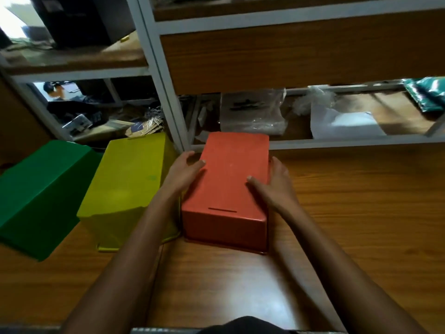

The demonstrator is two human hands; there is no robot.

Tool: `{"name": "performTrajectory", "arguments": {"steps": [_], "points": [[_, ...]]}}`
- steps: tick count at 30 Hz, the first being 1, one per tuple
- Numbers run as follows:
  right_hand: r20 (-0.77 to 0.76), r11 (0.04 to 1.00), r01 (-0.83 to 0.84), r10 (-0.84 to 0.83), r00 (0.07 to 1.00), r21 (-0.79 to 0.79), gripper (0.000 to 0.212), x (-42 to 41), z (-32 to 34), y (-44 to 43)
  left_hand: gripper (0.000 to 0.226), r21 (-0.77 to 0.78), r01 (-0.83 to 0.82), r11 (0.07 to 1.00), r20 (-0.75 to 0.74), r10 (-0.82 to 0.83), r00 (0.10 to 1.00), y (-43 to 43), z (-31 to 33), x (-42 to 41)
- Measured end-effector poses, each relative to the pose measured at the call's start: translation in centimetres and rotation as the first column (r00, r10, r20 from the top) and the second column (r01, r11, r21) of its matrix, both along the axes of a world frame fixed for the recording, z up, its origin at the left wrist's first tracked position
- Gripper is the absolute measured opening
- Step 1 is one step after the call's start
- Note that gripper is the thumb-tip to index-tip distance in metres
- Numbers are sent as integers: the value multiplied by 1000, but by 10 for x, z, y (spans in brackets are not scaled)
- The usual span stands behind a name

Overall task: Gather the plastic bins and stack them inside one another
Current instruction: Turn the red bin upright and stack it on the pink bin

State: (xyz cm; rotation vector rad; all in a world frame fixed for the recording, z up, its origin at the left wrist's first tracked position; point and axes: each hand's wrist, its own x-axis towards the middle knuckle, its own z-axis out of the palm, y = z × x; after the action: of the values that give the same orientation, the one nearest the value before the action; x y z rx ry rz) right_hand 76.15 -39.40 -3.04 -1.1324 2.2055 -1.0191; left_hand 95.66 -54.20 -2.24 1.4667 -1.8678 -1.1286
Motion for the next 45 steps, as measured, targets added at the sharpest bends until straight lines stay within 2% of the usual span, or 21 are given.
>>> {"name": "performTrajectory", "arguments": {"steps": [2, 3, 5, 7, 11, 15, 17, 19, 23, 26, 28, 29, 30, 32, 34, 36, 38, 40, 43, 45], "points": [[123, 1000, 5, -4, 992, -10, 82, 4, -5, 1, 91, 146, -12, 989, -95, 26, 995, -10, -12, 0], [214, 999, 7, 2, 977, -41, 71, 6, -7, 2, 85, 229, 17, 973, -129, 14, 991, -10, -17, 0], [387, 997, -23, 48, 921, -68, 55, 10, -8, 5, 51, 398, 103, 912, -259, 4, 966, -1, -19, 0], [430, 996, -39, 69, 900, -77, 49, 10, -9, 4, 36, 536, 168, 828, -392, 68, 917, 6, -24, -2], [497, 995, 24, 27, 868, -96, 57, 12, -13, 2, 41, 601, 218, 769, -507, 155, 848, 6, -28, -3], [526, 995, 26, 26, 850, -92, 49, 9, -7, -1, 39, 646, 262, 717, -565, 219, 795, 10, -29, -3], [498, 997, 25, 15, 867, -73, 50, 4, 8, -4, 36, 655, 295, 696, -603, 246, 759, 14, -29, -7], [408, 999, 34, -16, 913, -38, 57, 0, 30, -6, 37, 657, 332, 676, -632, 256, 731, 20, -28, -13], [58, 998, 46, -48, 997, 34, 66, 4, 72, -3, 46, 653, 376, 657, -687, 304, 660, 28, -38, -29], [-193, 996, -47, 60, 979, 73, 63, 6, 86, 1, 47, 660, 417, 625, -720, 368, 588, 34, -42, -30], [-320, 987, -113, 143, 936, 112, 58, 3, 87, 1, 41, 648, 381, 659, -715, 355, 603, 41, -40, -29], [-375, 981, -126, 173, 911, 146, 57, 0, 87, -1, 36, 618, 289, 731, -681, 315, 661, 41, -40, -28], [-402, 975, -116, 185, 897, 188, 59, -4, 86, -3, 32, 545, 156, 824, -631, 280, 724, 40, -41, -28], [-382, 966, -50, 148, 912, 255, 75, -9, 86, -8, 40, 250, -82, 965, -542, 210, 814, 34, -33, -26], [-309, 963, 46, 41, 950, 266, 94, -15, 87, -13, 40, 17, -96, 995, -526, 91, 846, 30, -14, -28], [-247, 971, 75, -17, 969, 226, 88, -17, 86, -17, 37, -93, -15, 996, -508, -34, 861, 30, 12, -34], [-205, 986, 56, -24, 979, 155, 65, -13, 84, -20, 39, -69, 87, 994, -497, -110, 861, 34, 31, -41], [-128, 996, 47, -36, 991, 77, 48, -10, 82, -21, 42, 7, 123, 992, -517, -101, 850, 34, 41, -46], [-12, 999, 48, -49, 999, -24, 43, -8, 85, -20, 45, 99, 99, 990, -562, -27, 827, 28, 43, -48], [-2, 997, 42, -42, 999, -70, 43, -6, 86, -21, 46, 161, 95, 982, -583, 17, 812, 30, 39, -51]]}}
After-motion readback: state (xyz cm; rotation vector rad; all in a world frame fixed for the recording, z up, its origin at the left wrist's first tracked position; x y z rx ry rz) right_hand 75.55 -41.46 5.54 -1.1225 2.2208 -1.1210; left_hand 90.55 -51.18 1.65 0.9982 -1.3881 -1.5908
